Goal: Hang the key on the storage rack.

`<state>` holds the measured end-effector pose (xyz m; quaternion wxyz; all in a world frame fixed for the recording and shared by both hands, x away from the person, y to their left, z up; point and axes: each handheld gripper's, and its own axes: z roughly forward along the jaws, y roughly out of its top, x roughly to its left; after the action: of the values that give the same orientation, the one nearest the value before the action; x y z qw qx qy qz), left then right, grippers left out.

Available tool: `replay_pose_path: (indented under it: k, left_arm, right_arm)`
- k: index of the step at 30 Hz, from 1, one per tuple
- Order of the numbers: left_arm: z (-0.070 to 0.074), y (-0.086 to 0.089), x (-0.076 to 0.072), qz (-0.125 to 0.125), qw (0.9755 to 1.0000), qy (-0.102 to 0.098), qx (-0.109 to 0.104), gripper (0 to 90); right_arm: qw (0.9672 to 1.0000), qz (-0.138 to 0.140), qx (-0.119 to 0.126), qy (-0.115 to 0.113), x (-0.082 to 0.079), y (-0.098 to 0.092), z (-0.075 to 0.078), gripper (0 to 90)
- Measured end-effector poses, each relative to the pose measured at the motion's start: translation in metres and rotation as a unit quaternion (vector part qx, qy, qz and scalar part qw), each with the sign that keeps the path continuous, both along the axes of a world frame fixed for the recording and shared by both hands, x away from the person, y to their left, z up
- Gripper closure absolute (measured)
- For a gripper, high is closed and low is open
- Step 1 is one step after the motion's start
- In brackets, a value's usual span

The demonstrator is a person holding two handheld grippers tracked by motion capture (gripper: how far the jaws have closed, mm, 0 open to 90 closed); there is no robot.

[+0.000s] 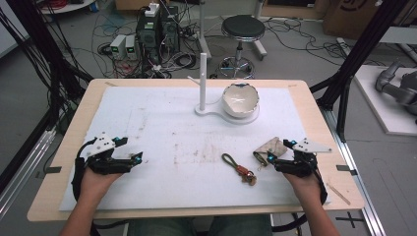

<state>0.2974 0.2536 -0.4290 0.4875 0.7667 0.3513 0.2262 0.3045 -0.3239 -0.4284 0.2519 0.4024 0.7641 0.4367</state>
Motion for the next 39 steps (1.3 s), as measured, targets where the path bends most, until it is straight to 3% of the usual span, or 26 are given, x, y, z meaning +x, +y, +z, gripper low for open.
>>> replay_pose_path:
  k: [8,13,21,23,24,26,28,29,32,35,36,39]
  left_arm:
    - [-0.001,-0.001,0.000,0.000,1.0000,-0.007,0.002,19.2]
    - [-0.002,-0.001,-0.001,-0.002,1.0000,-0.003,0.006,19.3]
    - [-0.003,-0.001,-0.002,-0.008,0.9999,0.001,0.008,19.3]
    - [-0.004,-0.002,-0.002,-0.008,0.9999,0.002,0.008,19.4]
    - [-0.004,-0.002,-0.003,-0.008,0.9999,0.003,0.007,19.4]
    - [-0.004,-0.001,-0.003,-0.007,1.0000,0.002,0.006,19.4]
    - [-0.004,0.001,-0.004,-0.006,1.0000,0.002,0.006,19.4]
    - [-0.004,0.001,-0.004,-0.004,1.0000,0.002,0.005,19.4]
    - [-0.004,0.005,-0.005,0.001,1.0000,0.003,0.001,19.4]
    - [-0.004,0.006,-0.006,0.001,1.0000,0.004,0.003,19.4]
    - [-0.005,0.006,-0.006,0.000,1.0000,0.005,0.004,19.4]
    - [-0.005,0.005,-0.006,-0.001,1.0000,0.006,0.005,19.4]
  right_arm:
    - [1.0000,0.003,-0.003,0.007,0.000,0.002,-0.002,20.2]
    - [0.9999,0.014,-0.007,-0.002,-0.003,0.007,0.001,20.2]
    - [0.9982,0.057,-0.017,0.006,-0.004,0.032,0.001,20.2]
    - [0.9970,0.073,-0.021,0.014,-0.004,0.041,0.000,20.2]
    - [0.9944,0.096,-0.031,0.032,-0.003,0.050,-0.002,20.2]
    - [0.9933,0.103,-0.036,0.037,-0.004,0.055,-0.003,20.2]
    - [0.9885,0.129,-0.054,0.059,-0.002,0.068,-0.008,20.3]
    - [0.9885,0.129,-0.054,0.059,-0.002,0.068,-0.008,20.3]
    - [0.9838,0.149,-0.071,0.069,-0.003,0.081,-0.011,20.6]
    - [0.9821,0.156,-0.077,0.073,-0.003,0.086,-0.012,21.3]
    - [0.9790,0.167,-0.082,0.083,-0.003,0.089,-0.013,27.0]
    - [0.9765,0.173,-0.091,0.090,-0.003,0.091,-0.015,28.0]
